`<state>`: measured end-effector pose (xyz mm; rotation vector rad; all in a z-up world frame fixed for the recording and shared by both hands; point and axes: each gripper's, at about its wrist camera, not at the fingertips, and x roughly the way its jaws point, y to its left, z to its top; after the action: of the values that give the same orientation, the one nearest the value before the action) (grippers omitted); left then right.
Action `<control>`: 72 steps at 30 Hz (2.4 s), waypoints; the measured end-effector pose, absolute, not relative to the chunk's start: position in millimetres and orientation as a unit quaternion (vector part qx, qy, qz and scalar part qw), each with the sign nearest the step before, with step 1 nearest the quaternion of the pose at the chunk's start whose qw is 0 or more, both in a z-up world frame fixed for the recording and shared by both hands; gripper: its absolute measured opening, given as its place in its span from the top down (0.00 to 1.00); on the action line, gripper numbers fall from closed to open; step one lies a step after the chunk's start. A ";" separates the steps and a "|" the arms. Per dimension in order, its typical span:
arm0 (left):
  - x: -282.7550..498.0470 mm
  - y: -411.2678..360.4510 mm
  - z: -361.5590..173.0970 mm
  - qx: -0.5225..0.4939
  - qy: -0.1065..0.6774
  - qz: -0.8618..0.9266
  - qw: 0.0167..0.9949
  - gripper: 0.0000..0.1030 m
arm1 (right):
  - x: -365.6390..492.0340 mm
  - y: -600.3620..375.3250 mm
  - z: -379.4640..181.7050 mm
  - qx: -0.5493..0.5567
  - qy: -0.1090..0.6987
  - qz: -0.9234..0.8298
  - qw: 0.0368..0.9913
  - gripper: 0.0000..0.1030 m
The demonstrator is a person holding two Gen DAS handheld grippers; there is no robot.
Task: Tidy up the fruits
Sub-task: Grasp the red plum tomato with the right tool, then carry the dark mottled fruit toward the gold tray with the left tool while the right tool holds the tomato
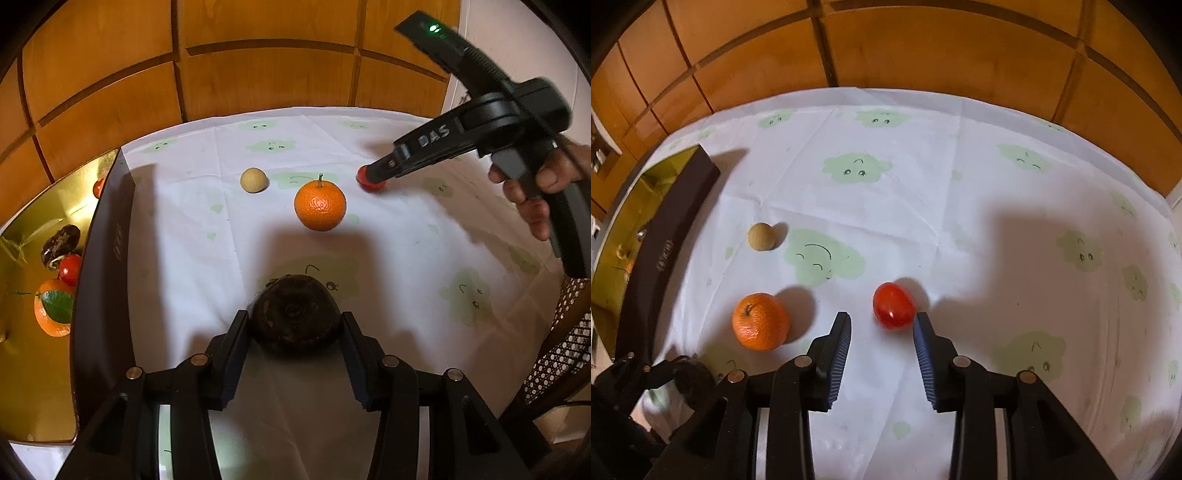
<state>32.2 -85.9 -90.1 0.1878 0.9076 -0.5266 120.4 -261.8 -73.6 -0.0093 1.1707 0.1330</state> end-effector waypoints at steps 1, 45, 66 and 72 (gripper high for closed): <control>32.3 -85.4 -89.9 0.088 0.432 -0.251 0.861 0.53 | 122.0 -260.8 -75.3 -0.012 0.552 0.058 0.832 0.66; 20.7 -66.0 -13.3 0.068 0.385 -0.219 0.894 0.53 | 130.9 -253.1 -88.3 -0.024 0.566 0.059 0.822 0.75; 28.1 -10.7 8.9 0.036 0.373 -0.143 0.916 0.53 | 127.4 -249.3 -88.4 -0.037 0.561 0.054 0.826 0.75; 29.7 -0.4 6.4 0.028 0.378 -0.127 0.917 0.53 | 126.2 -248.8 -88.3 -0.040 0.559 0.052 0.826 0.75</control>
<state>29.7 -0.4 6.4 0.0571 0.7768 -0.2617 126.2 -248.8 -88.3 -0.0855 1.1883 0.1114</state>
